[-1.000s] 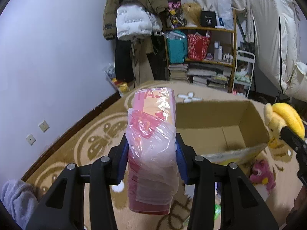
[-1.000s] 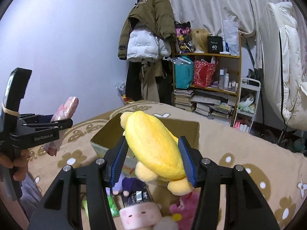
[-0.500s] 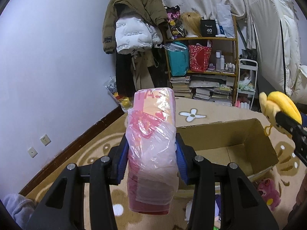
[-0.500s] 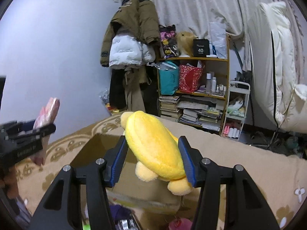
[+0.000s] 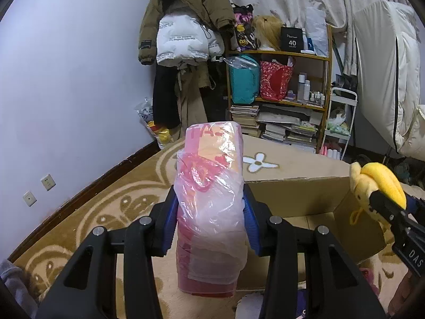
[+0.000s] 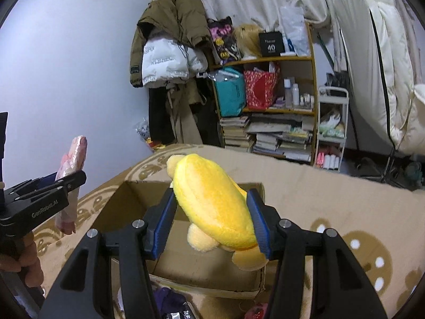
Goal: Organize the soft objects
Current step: 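Lift the tissue pack and yellow plush and carry both over the box, then lower both items into the box and open both tools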
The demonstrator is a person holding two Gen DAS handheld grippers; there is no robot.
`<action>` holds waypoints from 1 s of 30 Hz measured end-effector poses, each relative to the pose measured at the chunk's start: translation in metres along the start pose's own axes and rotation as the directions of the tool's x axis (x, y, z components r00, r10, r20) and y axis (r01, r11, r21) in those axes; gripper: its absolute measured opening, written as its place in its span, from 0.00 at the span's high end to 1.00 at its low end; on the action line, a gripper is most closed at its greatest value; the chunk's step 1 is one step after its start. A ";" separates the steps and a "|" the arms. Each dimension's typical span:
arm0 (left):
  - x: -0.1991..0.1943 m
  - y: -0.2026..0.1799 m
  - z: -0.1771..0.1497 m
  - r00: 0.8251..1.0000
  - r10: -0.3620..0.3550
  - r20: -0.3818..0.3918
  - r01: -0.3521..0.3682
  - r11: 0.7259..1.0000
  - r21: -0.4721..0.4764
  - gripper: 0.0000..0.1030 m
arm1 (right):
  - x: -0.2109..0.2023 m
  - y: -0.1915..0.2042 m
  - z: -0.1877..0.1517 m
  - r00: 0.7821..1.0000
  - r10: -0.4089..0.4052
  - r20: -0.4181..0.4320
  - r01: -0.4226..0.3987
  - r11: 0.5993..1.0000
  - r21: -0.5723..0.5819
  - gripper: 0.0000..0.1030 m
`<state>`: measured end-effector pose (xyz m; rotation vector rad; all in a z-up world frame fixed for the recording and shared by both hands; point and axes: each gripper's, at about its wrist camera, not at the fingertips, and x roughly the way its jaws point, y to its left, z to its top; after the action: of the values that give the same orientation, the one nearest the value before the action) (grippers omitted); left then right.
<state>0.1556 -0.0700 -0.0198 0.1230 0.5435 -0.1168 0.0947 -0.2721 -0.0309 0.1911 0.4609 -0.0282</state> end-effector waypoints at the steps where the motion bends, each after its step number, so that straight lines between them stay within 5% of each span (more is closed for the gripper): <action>1: 0.002 -0.002 -0.001 1.000 -0.004 -0.002 0.004 1.000 0.001 0.58 | 0.003 -0.002 -0.002 1.000 0.004 -0.011 -0.004 1.000 0.005 0.45; 16: 0.023 -0.023 -0.012 0.995 -0.072 -0.071 0.075 0.996 0.041 0.58 | 0.036 -0.011 -0.017 0.985 0.109 -0.137 -0.112 0.993 -0.019 0.42; 26: 0.026 -0.028 -0.015 0.992 -0.087 -0.094 0.090 0.995 0.034 0.57 | 0.040 -0.016 -0.021 0.983 0.097 -0.158 -0.105 0.994 -0.042 0.40; 30: 0.025 -0.032 -0.014 0.990 -0.091 -0.111 0.097 0.994 0.055 0.47 | 0.036 -0.015 -0.020 0.983 0.097 -0.157 -0.107 0.992 -0.060 0.39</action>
<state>0.1651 -0.1010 -0.0471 0.1628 0.6542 -0.2196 0.1174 -0.2821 -0.0672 0.1503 0.6041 0.1036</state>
